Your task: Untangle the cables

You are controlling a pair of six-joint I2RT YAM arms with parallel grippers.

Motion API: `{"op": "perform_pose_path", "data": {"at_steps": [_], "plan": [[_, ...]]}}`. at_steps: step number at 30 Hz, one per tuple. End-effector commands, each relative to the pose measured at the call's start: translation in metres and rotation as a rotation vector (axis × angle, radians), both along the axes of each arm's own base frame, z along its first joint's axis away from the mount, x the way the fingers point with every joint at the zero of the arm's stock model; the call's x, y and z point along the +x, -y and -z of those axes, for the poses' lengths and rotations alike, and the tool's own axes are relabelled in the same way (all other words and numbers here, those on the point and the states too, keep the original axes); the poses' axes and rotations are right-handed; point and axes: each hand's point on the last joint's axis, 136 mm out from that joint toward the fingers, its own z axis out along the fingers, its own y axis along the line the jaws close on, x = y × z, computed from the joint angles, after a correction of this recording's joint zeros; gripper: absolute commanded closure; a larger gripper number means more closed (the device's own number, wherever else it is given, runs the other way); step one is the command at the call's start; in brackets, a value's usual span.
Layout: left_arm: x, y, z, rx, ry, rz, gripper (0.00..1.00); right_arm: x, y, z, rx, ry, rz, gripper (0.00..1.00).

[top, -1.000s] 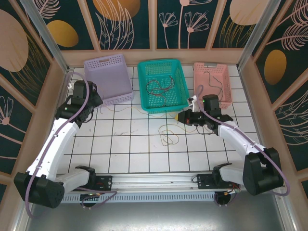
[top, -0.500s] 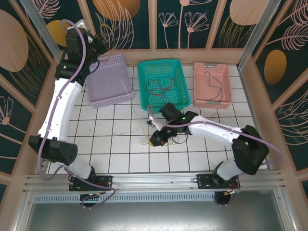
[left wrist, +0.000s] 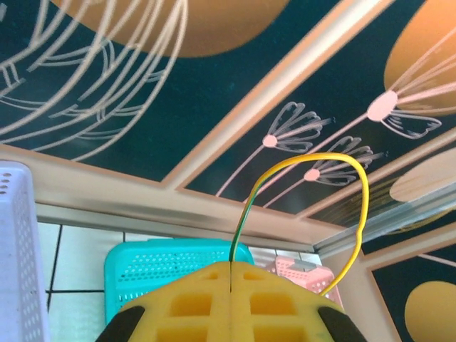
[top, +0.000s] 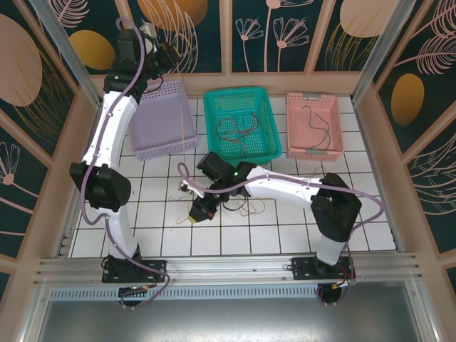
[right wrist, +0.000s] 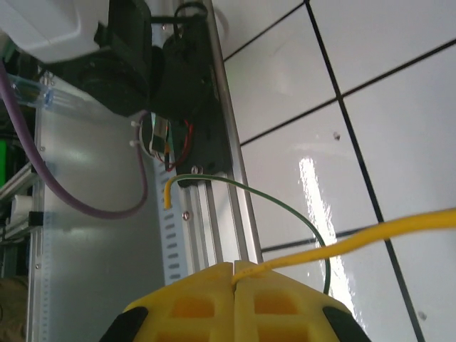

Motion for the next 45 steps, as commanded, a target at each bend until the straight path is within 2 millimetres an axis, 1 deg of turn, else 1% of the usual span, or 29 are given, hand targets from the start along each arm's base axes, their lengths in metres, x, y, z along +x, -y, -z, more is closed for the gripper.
{"op": "perform_pose_path", "data": {"at_steps": [1,3,4,6,7,8,10,11,13,15,16,19,22,24,26,28,30,33,37,40,41,42,44,45], "plan": [[0.013,-0.036,-0.065,-0.062,0.216,-0.068,1.0,0.023,-0.018,-0.018,0.045,-0.051,0.046,1.0],[0.018,-0.048,-0.07,-0.07,0.245,-0.09,1.0,0.054,-0.03,-0.029,0.066,-0.03,0.108,1.0],[0.019,-0.054,-0.073,-0.072,0.263,-0.1,1.0,0.074,-0.037,-0.033,0.069,-0.012,0.151,1.0],[0.022,-0.064,-0.078,-0.071,0.291,-0.128,1.0,0.116,-0.048,-0.04,0.063,0.038,0.251,1.0],[0.024,-0.069,-0.08,-0.066,0.303,-0.146,1.0,0.14,-0.053,-0.037,0.052,0.054,0.301,1.0],[0.025,-0.073,-0.08,-0.062,0.309,-0.163,1.0,0.161,-0.057,-0.04,0.055,0.074,0.35,1.0],[0.027,-0.082,-0.079,-0.039,0.328,-0.207,1.0,0.208,-0.063,-0.033,0.055,0.091,0.447,1.0],[0.028,-0.086,-0.078,-0.026,0.331,-0.225,1.0,0.227,-0.067,-0.025,0.053,0.086,0.481,1.0],[0.033,-0.095,-0.068,0.013,0.314,-0.272,1.0,0.267,-0.074,-0.018,0.061,0.106,0.554,1.0],[0.038,-0.102,-0.054,0.032,0.288,-0.307,1.0,0.299,-0.081,-0.009,0.072,0.121,0.618,1.0],[0.041,-0.103,-0.045,0.035,0.274,-0.314,1.0,0.314,-0.084,-0.005,0.088,0.122,0.646,1.0],[0.048,-0.104,-0.028,0.032,0.257,-0.321,1.0,0.347,-0.089,0.007,0.142,0.124,0.723,1.0],[0.054,-0.106,-0.016,0.058,0.237,-0.331,1.0,0.365,-0.092,0.02,0.174,0.148,0.778,1.0],[0.057,-0.11,-0.006,0.086,0.217,-0.343,1.0,0.368,-0.096,0.029,0.182,0.141,0.79,1.0],[0.059,-0.113,0.009,0.115,0.179,-0.361,1.0,0.366,-0.101,0.035,0.175,0.147,0.789,1.0],[0.06,-0.121,0.033,0.146,0.123,-0.398,1.0,0.356,-0.107,0.039,0.151,0.159,0.769,1.0],[0.058,-0.128,0.055,0.168,0.072,-0.433,1.0,0.345,-0.109,0.045,0.108,0.171,0.755,1.0],[0.055,-0.129,0.074,0.183,0.035,-0.435,1.0,0.33,-0.105,0.051,0.023,0.214,0.743,1.0],[0.054,-0.13,0.083,0.191,0.009,-0.436,1.0,0.308,-0.094,0.058,-0.088,0.265,0.699,1.0],[0.05,-0.132,0.084,0.195,-0.005,-0.445,1.0,0.284,-0.084,0.069,-0.167,0.238,0.647,1.0],[0.047,-0.131,0.083,0.192,-0.004,-0.443,1.0,0.273,-0.081,0.074,-0.186,0.224,0.622,1.0],[0.045,-0.131,0.08,0.188,0.001,-0.441,1.0,0.261,-0.079,0.074,-0.196,0.214,0.6,1.0],[0.039,-0.13,0.075,0.186,0.011,-0.433,1.0,0.237,-0.077,0.074,-0.195,0.202,0.546,1.0],[0.036,-0.129,0.071,0.189,0.016,-0.428,1.0,0.223,-0.076,0.069,-0.185,0.196,0.511,1.0]]}}
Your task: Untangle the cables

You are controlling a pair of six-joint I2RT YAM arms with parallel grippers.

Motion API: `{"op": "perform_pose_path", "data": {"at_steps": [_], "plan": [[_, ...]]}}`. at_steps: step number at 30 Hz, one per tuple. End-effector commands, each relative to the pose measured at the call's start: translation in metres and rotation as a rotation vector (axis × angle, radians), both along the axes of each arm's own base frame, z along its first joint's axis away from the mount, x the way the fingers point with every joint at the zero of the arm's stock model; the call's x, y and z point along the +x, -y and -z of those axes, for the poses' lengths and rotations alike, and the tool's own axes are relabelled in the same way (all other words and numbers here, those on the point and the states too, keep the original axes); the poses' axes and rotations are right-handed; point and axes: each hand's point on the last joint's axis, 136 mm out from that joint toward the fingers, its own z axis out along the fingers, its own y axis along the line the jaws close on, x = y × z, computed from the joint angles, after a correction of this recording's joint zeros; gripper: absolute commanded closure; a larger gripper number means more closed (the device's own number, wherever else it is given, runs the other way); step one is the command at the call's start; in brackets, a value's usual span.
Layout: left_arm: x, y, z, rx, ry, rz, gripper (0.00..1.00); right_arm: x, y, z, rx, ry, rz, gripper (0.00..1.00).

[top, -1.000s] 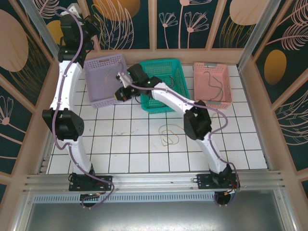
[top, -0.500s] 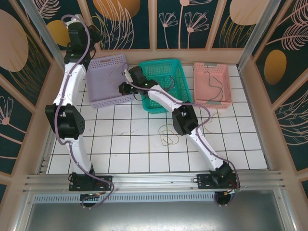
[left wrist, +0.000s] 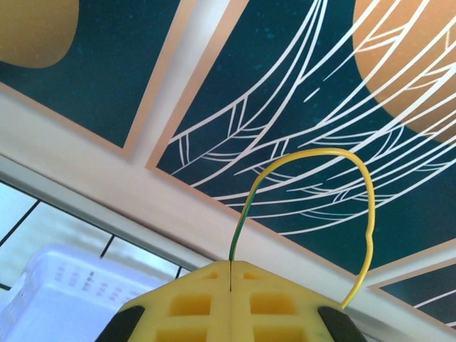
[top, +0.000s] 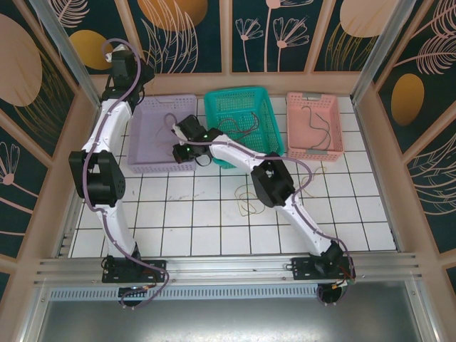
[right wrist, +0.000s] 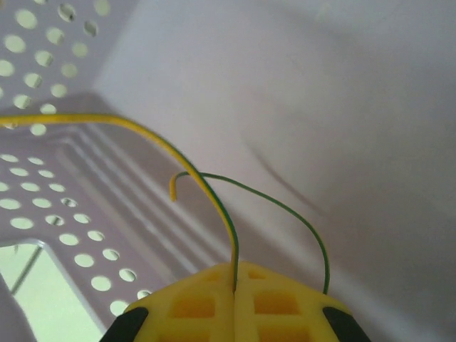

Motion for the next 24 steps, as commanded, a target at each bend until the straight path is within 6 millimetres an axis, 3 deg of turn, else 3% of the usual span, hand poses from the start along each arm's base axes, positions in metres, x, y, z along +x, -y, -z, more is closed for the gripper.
{"op": "perform_pose_path", "data": {"at_steps": [1,4,7,11,16,19,24], "plan": [[-0.017,-0.002,-0.036,0.037,0.06,0.01,1.0,-0.054,0.007,-0.023,-0.015,-0.027,-0.137,1.0],[-0.027,0.001,-0.044,0.049,0.066,0.039,1.0,-0.092,0.013,-0.038,0.003,-0.061,-0.233,1.0],[-0.033,0.01,-0.039,0.043,0.045,0.093,1.0,-0.109,0.025,-0.045,-0.009,-0.086,-0.258,1.0],[-0.046,0.018,-0.027,0.013,-0.001,0.135,1.0,-0.097,0.037,-0.066,0.014,-0.056,-0.218,1.0],[-0.06,0.028,-0.041,-0.043,0.034,0.179,1.0,-0.081,0.04,-0.089,0.063,-0.055,-0.188,1.0],[-0.067,0.033,-0.039,-0.076,0.03,0.195,1.0,-0.076,0.039,-0.087,0.062,-0.071,-0.173,1.0],[-0.076,0.039,0.0,-0.084,-0.075,0.217,1.0,-0.077,0.037,-0.064,0.006,-0.163,-0.165,1.0]]}}
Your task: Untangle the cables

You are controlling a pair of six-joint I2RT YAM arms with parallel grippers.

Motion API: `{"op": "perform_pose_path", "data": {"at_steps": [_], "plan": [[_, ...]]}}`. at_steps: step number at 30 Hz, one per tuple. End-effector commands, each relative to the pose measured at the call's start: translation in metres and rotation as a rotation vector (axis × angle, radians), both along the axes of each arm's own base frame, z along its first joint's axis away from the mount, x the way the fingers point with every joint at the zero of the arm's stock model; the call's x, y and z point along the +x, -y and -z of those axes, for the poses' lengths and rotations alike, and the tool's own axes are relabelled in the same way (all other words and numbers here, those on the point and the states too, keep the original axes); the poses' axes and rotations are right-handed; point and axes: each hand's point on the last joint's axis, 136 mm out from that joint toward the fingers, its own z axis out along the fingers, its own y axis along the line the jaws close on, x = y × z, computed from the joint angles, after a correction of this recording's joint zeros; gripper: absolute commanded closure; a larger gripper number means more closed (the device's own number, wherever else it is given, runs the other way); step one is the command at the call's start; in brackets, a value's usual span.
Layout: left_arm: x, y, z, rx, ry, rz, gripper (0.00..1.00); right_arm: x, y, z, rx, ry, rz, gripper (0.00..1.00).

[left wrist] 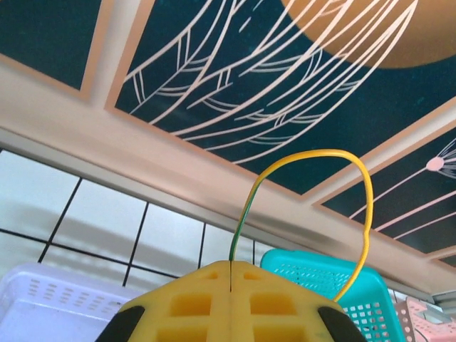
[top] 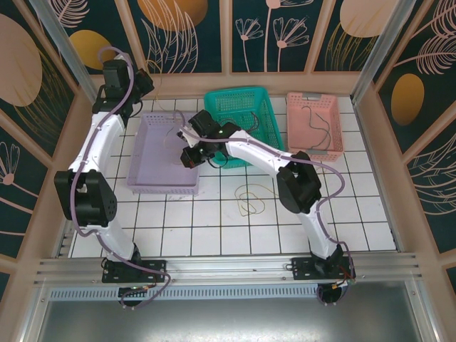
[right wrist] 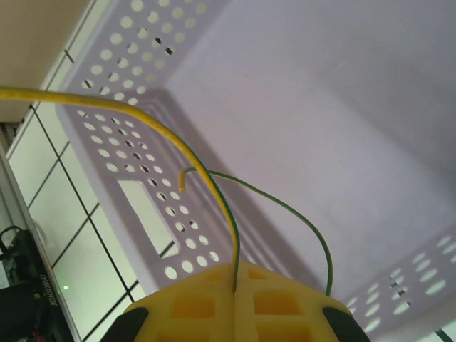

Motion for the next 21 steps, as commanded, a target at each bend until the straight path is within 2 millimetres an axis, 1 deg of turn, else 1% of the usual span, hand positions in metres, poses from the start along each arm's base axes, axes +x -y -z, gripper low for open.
{"op": "perform_pose_path", "data": {"at_steps": [1,5,7,9,12,15,18,19,21], "plan": [[-0.012,0.01,0.018,-0.027,-0.063,0.039,1.0,-0.016,-0.003,0.017,-0.048,-0.092,-0.025,1.0],[-0.025,0.018,0.055,-0.019,-0.178,0.066,1.0,-0.028,-0.01,0.015,-0.053,-0.078,-0.051,1.0],[-0.034,0.022,0.076,-0.013,-0.233,0.073,1.0,-0.032,-0.011,0.02,-0.061,-0.091,-0.055,1.0],[-0.042,0.023,0.102,-0.013,-0.309,0.071,1.0,-0.034,-0.012,0.027,-0.071,-0.107,-0.056,1.0],[-0.051,0.025,0.134,-0.019,-0.401,0.07,1.0,-0.034,-0.012,0.035,-0.09,-0.123,-0.049,1.0],[-0.058,0.016,0.159,0.016,-0.48,0.016,1.0,-0.034,-0.011,0.039,-0.104,-0.13,-0.046,1.0],[-0.064,0.008,0.174,0.044,-0.538,-0.024,1.0,-0.032,-0.01,0.041,-0.114,-0.129,-0.039,1.0],[-0.066,0.006,0.177,0.051,-0.556,-0.033,0.93,-0.032,-0.01,0.041,-0.117,-0.13,-0.036,0.99],[-0.066,0.003,0.18,0.063,-0.579,-0.048,0.66,-0.031,-0.009,0.039,-0.125,-0.128,-0.03,0.86]]}}
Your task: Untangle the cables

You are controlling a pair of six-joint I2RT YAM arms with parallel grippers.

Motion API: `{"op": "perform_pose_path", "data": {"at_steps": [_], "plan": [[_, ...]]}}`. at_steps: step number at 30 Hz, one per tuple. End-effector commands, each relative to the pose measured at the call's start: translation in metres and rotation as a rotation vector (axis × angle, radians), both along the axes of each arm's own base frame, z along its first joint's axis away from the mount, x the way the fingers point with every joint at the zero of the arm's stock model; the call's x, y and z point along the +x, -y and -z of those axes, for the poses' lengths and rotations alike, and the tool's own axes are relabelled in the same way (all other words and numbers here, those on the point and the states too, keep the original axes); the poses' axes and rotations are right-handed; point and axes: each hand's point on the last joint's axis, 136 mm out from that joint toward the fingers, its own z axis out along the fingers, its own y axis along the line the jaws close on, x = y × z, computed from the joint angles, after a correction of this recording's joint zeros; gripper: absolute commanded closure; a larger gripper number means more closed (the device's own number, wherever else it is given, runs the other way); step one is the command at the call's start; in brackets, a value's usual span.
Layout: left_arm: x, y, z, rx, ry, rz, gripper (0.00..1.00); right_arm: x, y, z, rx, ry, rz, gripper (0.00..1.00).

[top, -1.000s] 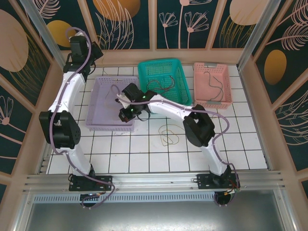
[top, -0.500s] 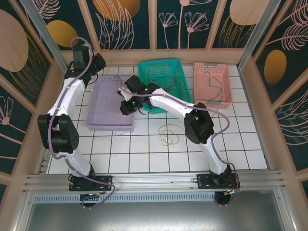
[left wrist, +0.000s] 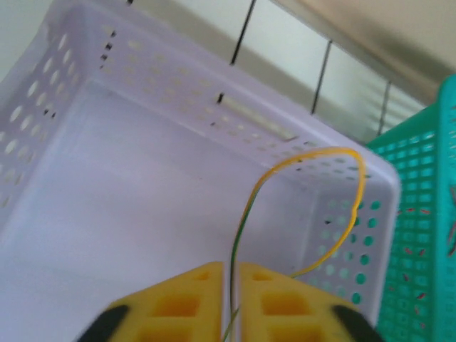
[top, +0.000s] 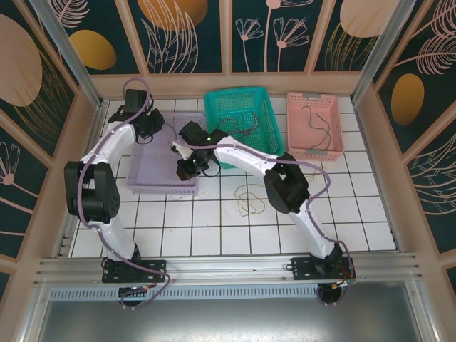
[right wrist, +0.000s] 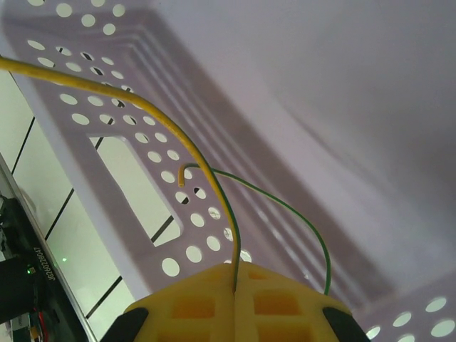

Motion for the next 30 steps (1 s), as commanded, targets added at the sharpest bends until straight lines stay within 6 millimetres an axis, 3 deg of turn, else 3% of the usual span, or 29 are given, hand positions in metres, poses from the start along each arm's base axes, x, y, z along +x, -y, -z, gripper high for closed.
{"op": "perform_pose_path", "data": {"at_steps": [1,3,7,12,16,19,20,21,26,30], "plan": [[-0.009,-0.011,0.016,0.043,-0.092,-0.058,0.57,0.004,0.002,-0.009,-0.013,0.006,0.018,0.8],[-0.007,-0.015,0.007,0.06,-0.086,-0.07,0.48,0.006,0.005,-0.02,-0.01,0.025,0.032,0.69],[-0.004,-0.02,-0.015,0.082,-0.045,-0.086,0.41,0.006,0.014,-0.042,-0.007,0.054,0.061,0.59],[-0.005,-0.018,-0.03,0.061,-0.015,-0.094,0.39,0.001,0.029,-0.06,-0.012,0.073,0.088,0.57],[-0.006,-0.017,-0.053,0.041,0.043,-0.103,0.37,0.005,0.043,-0.087,0.017,0.127,0.151,0.56],[-0.008,-0.01,-0.065,0.022,0.074,-0.095,0.36,0.013,0.061,-0.104,0.036,0.164,0.232,0.56],[-0.013,-0.007,-0.081,0.013,0.107,-0.09,0.36,0.015,0.068,-0.11,0.044,0.178,0.265,0.56],[-0.016,-0.005,-0.084,0.009,0.113,-0.088,0.36,0.017,0.075,-0.114,0.051,0.191,0.292,0.56],[-0.041,0.03,-0.094,-0.074,0.131,-0.039,0.42,0.023,0.138,-0.135,0.051,0.281,0.504,0.6],[-0.07,0.077,-0.095,-0.178,0.135,0.044,0.51,0.014,0.213,-0.112,0.014,0.219,0.702,0.65]]}}
